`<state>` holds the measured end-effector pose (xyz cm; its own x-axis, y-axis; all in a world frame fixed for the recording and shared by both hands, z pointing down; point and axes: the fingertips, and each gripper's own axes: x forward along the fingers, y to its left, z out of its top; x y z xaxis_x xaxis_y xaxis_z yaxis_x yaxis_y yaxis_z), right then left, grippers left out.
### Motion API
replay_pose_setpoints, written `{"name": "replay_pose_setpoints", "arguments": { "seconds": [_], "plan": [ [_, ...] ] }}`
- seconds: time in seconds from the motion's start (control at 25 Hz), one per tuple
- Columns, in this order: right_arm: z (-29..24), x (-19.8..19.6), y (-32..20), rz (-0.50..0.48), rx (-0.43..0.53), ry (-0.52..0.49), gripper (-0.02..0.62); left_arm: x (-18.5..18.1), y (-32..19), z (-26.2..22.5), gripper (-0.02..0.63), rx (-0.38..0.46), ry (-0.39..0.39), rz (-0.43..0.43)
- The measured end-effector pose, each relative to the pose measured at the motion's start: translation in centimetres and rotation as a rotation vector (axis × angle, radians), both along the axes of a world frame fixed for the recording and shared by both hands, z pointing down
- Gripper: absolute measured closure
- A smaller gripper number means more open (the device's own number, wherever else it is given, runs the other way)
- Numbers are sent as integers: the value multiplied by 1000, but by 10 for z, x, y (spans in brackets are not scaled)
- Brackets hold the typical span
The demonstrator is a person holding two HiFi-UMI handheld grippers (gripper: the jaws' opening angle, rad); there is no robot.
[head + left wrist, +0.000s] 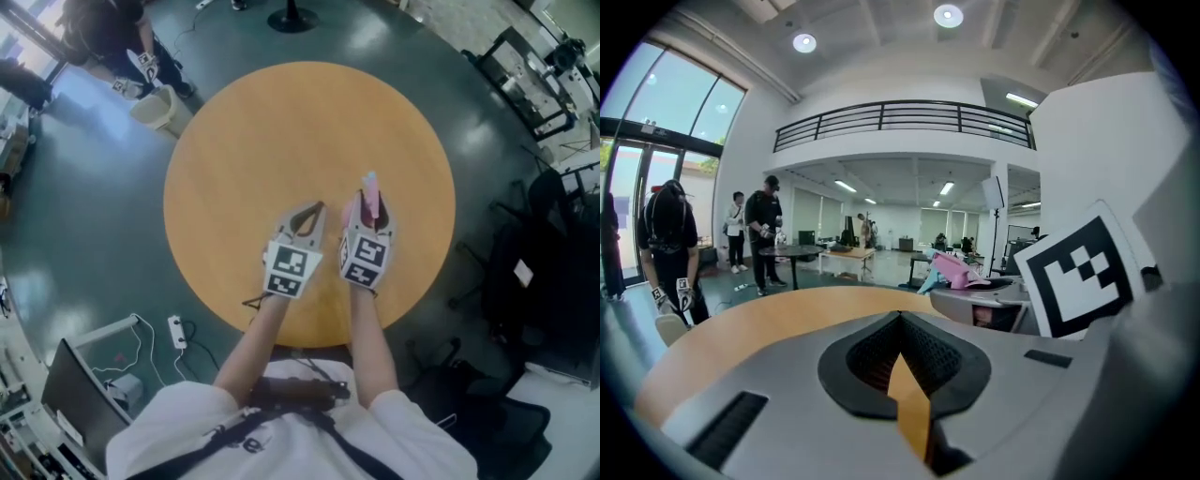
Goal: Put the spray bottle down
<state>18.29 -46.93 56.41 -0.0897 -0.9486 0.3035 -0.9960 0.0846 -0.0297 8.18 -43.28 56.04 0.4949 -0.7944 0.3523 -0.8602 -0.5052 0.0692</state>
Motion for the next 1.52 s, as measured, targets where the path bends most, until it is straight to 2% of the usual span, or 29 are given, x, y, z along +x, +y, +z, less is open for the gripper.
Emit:
{"name": "replay_pose_setpoints", "arguments": {
  "seconds": [0.24, 0.52, 0.76, 1.12, 1.52],
  "plan": [
    [17, -4, -40, -32, 3, 5, 430, -8, -7, 24, 594, -59, -6, -32],
    [28, -7, -62, -45, 18, 7, 430, -18, -1, 50, 594, -123, -17, -51],
    [34, -7, -67, -48, 40, 25, 430, -21, 1, 59, 594, -144, -20, -56],
    [46, -18, -64, -72, 41, 1, 428, -16, 10, 74, 594, -178, -26, -45],
    [52, -21, -61, -85, 96, -14, 426, -13, 18, 77, 594, -190, -27, -43]
  ]
}}
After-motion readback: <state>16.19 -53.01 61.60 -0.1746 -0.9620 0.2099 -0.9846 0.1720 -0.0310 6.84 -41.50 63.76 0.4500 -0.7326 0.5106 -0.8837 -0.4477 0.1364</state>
